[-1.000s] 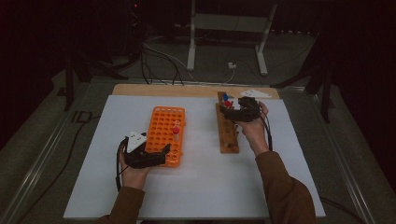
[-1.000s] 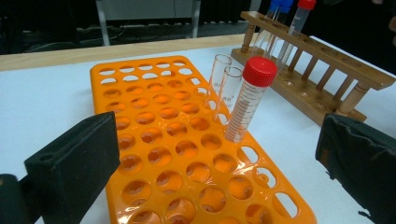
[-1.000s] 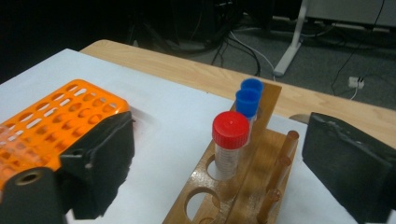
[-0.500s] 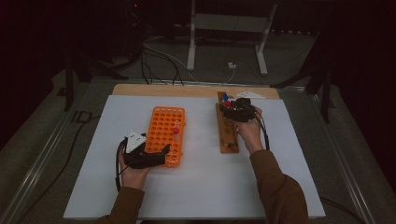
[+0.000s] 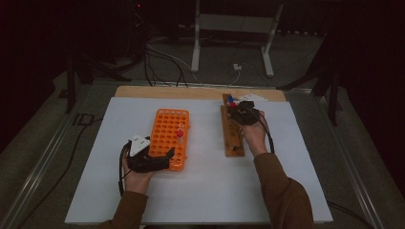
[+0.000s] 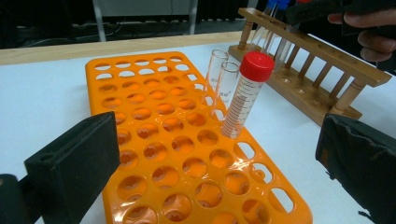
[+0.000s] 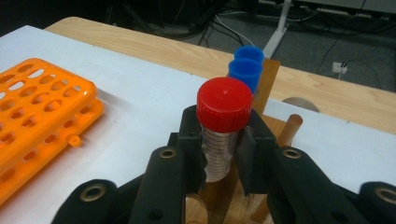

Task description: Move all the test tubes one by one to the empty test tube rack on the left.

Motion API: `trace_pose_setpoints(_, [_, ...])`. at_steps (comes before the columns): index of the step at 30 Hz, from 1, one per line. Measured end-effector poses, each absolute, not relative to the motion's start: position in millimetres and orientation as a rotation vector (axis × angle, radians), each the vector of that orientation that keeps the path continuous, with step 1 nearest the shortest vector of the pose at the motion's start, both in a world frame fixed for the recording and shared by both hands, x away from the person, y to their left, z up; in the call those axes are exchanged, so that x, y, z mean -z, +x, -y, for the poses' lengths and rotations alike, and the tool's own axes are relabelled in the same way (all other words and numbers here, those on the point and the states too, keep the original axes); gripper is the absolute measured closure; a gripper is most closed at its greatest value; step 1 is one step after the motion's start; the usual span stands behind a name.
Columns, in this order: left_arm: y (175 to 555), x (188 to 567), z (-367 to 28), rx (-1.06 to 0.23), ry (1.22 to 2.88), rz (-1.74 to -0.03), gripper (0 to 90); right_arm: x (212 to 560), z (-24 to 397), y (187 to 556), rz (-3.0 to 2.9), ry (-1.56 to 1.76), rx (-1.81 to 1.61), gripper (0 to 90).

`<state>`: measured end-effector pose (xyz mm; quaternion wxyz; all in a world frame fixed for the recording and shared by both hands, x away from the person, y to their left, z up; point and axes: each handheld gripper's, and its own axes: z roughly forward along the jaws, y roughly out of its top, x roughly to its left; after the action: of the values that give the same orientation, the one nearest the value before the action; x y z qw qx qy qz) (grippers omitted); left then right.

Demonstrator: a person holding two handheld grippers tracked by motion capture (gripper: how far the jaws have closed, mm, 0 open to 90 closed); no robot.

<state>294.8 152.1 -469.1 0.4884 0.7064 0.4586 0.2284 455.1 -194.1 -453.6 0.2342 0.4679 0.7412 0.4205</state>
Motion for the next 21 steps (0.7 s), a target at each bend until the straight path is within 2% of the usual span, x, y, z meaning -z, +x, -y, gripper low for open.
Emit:
trace_pose_setpoints(9, [294.9,469.7,-151.0,-0.555,1.727,-1.111,0.3,444.4,194.8,446.2,-1.999,1.245,-1.176,74.5])
trace_pose_setpoints(21, [295.7,471.2,-149.3,-0.556,1.737,-1.109,0.3,412.6,201.5,421.0,-1.899,1.142,-1.261,74.6])
